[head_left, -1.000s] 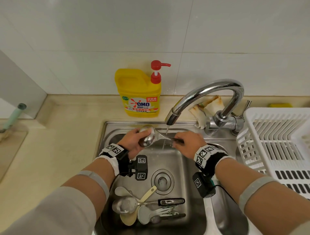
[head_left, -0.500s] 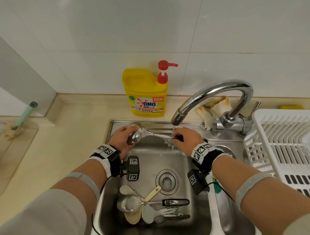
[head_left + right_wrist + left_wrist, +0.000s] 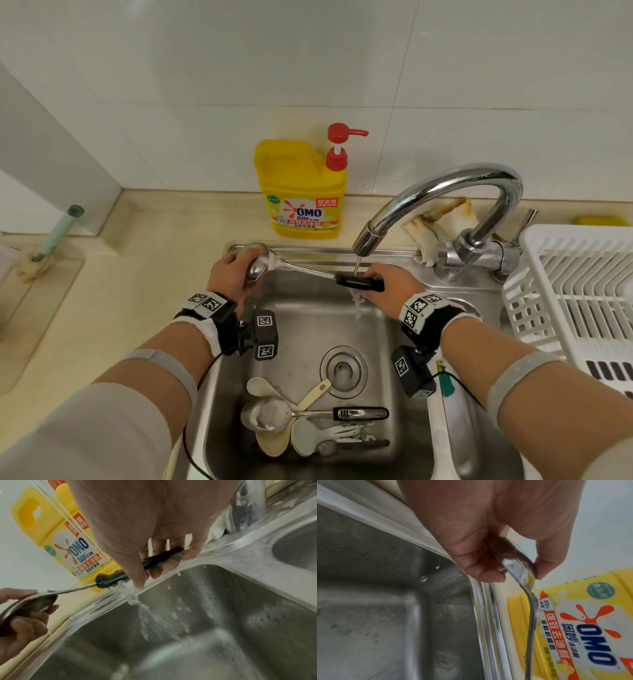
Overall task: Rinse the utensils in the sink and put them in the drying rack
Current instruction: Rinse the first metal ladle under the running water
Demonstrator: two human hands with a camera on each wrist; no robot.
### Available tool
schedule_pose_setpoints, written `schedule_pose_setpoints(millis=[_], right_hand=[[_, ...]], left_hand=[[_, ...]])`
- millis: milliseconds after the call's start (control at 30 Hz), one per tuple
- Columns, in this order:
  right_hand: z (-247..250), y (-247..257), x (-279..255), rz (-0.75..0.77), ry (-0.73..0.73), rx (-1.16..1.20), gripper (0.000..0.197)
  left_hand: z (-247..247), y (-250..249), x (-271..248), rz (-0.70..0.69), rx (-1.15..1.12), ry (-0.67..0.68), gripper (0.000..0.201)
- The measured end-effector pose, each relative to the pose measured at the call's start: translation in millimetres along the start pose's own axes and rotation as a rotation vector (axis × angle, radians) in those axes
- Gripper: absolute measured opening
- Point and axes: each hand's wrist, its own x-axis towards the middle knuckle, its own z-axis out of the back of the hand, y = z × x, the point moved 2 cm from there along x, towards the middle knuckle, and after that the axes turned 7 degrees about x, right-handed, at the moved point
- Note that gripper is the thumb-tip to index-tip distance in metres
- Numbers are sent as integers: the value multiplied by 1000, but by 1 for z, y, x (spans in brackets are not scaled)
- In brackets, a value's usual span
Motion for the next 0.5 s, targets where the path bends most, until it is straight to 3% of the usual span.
schedule_pose_setpoints(millis=[233, 400, 500], right_hand=[[-2, 10, 3, 18, -59, 272, 27], [0, 19, -1, -1, -36, 758, 20], [-7, 21, 0, -74, 30, 1112, 25]], left_hand=[[17, -6, 3, -47, 54, -80, 24], [34, -10, 5, -82, 117, -169, 43], [42, -10, 5, -97, 135, -198, 43]])
